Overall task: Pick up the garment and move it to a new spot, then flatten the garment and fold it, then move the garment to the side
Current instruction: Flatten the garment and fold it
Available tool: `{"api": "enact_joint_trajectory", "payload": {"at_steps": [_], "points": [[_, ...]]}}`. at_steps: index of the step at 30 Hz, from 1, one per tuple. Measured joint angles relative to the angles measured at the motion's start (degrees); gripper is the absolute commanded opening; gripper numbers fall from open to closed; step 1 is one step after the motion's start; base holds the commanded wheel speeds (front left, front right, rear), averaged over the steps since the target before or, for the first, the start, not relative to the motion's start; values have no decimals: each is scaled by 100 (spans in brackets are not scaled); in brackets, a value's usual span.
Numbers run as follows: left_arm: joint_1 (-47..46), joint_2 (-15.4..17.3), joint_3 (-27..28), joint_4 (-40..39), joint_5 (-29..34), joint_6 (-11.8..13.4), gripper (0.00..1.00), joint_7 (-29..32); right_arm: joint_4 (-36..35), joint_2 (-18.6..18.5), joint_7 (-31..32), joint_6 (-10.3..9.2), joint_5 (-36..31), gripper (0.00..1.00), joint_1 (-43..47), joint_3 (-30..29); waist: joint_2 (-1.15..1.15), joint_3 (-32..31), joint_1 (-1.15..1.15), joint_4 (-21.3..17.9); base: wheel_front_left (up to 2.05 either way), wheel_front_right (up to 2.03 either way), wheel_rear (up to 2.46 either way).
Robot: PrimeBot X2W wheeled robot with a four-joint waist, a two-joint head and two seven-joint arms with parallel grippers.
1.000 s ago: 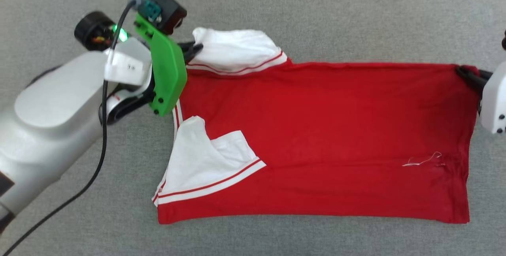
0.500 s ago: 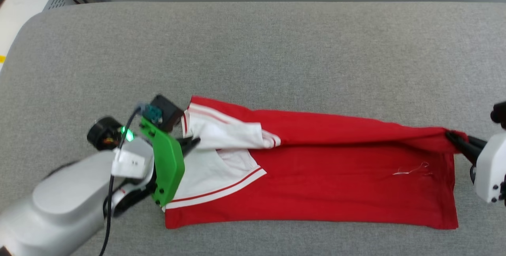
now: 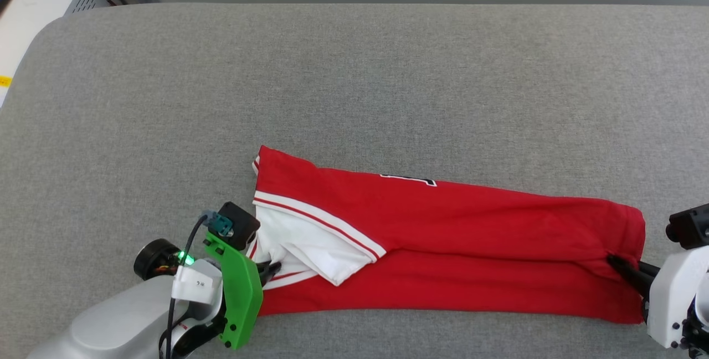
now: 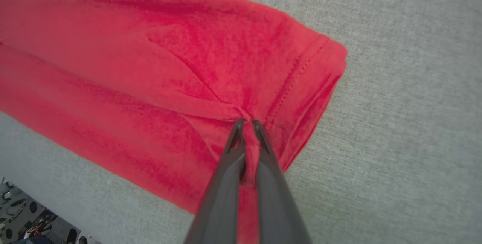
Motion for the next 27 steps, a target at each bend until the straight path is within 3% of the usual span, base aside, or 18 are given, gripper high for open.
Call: {"api": "enact_joint_trajectory", "payload": {"at_steps": [1,2,3,4,8,9,16,19,27], "points": [[0,-25,5,55,24,0,0,-56,3,26,0,0,-18,0,21,-11,0,0,0,-1,0,0,0],[5,-55,23,94,29,0,41,-125,-1,63,-3,0,-15,26,40,-35,0,-9,0,-3,0,0,0],[12,-79,41,127,36,21,100,-209,-8,92,-13,0,-16,91,43,-58,0,-20,0,-4,0,0,0],[35,-103,79,160,59,88,100,-333,-31,118,-20,0,-19,100,45,-89,0,-40,0,-9,0,0,0],[204,-145,240,130,164,409,100,-877,-266,125,-96,-1,78,100,73,-371,0,-178,0,-22,0,0,0],[288,-144,313,77,296,620,100,-1137,-433,89,-113,-1,176,100,126,-563,0,-252,0,-21,0,0,0],[596,-118,709,-138,411,1456,100,-2109,-705,-147,366,-1,641,100,437,-1394,0,-461,0,40,0,0,0],[719,-121,877,-168,469,1695,100,-2385,-612,-154,854,-1,1074,100,547,-1761,0,-465,0,107,0,0,0],[953,-312,1513,-298,1009,2149,100,-2568,-107,-67,1708,-1,1423,100,669,-2158,0,-353,0,307,0,0,0]]}}
